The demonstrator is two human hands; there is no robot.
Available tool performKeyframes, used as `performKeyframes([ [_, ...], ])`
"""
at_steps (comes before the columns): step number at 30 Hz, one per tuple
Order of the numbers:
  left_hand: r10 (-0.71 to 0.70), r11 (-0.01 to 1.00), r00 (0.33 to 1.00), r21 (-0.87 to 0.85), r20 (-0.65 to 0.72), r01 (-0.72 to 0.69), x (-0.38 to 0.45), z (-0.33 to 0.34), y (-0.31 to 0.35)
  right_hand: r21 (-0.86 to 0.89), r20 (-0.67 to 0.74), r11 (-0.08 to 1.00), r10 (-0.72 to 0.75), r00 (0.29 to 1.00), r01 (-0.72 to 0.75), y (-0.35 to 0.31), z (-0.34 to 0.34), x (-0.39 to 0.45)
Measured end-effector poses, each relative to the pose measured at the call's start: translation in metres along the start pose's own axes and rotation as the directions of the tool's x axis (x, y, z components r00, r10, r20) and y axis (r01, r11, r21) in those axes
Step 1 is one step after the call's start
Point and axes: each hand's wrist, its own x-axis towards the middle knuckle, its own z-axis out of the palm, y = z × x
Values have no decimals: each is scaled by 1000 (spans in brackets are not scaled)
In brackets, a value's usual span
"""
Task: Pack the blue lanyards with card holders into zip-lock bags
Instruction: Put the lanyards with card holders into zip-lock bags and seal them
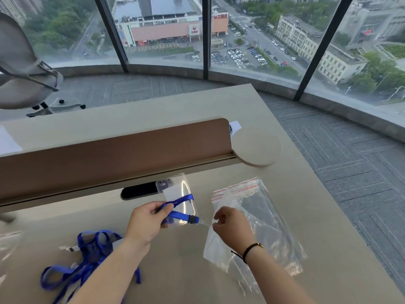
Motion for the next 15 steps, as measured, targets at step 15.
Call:
performKeyframes([
  [15,-72,928,991,-372,-111,26,-89,-108,-7,116,51,991,-79,996,73,-120,70,-117],
])
